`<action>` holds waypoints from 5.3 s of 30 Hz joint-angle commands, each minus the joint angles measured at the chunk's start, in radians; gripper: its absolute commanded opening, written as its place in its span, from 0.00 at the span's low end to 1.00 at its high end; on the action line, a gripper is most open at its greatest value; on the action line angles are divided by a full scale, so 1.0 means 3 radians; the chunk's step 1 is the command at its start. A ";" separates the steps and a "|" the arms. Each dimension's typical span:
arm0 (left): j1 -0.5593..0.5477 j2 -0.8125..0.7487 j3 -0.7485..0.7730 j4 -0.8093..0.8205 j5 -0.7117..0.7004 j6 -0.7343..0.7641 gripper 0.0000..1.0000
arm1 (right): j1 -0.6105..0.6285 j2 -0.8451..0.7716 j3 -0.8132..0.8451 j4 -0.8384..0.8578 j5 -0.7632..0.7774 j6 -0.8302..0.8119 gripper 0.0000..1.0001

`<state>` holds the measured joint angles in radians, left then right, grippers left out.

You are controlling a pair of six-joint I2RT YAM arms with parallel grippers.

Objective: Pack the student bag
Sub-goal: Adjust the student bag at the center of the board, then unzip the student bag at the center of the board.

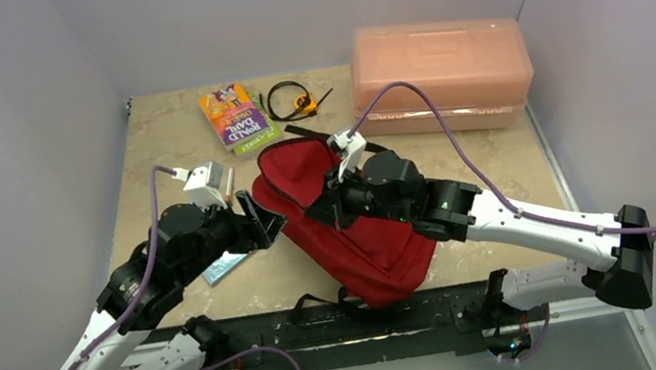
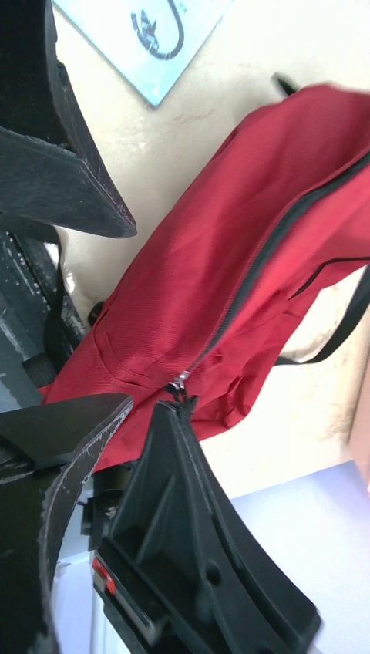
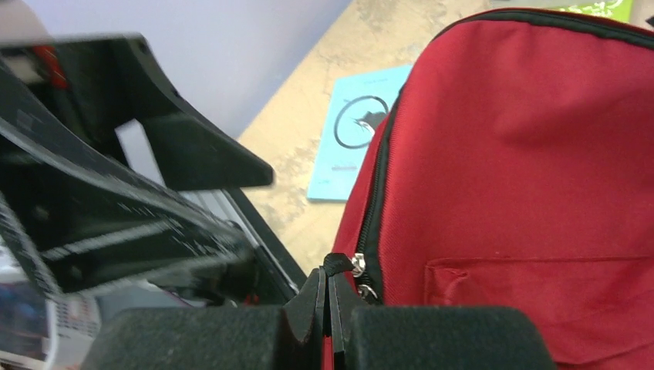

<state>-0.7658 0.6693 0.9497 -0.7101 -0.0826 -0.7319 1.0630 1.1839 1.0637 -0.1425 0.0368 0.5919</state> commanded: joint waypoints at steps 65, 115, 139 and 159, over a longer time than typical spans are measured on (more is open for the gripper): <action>-0.0692 0.1750 -0.0495 0.0211 -0.0578 0.0579 0.00 | 0.1140 0.0158 -0.1518 0.0739 0.1092 -0.0441 0.65; -0.0711 0.0099 -0.0088 -0.0166 -0.1281 -0.0442 0.00 | 0.1154 0.0695 -0.1190 0.1840 0.1730 -0.1646 0.04; 0.0973 0.0444 0.0061 0.0382 0.0355 0.0710 0.00 | 0.0988 -0.0946 -0.2494 0.2010 0.0768 -0.2271 0.00; 0.0943 0.0188 -0.1039 0.0857 0.1807 0.0666 0.80 | 0.0987 -0.1693 -0.2661 0.1714 0.0965 -0.2060 0.00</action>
<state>-0.4793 0.6704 0.6552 -0.6216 0.3199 -0.5392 1.3609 0.7567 0.2680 0.3569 0.2806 -0.0608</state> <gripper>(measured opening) 0.789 0.053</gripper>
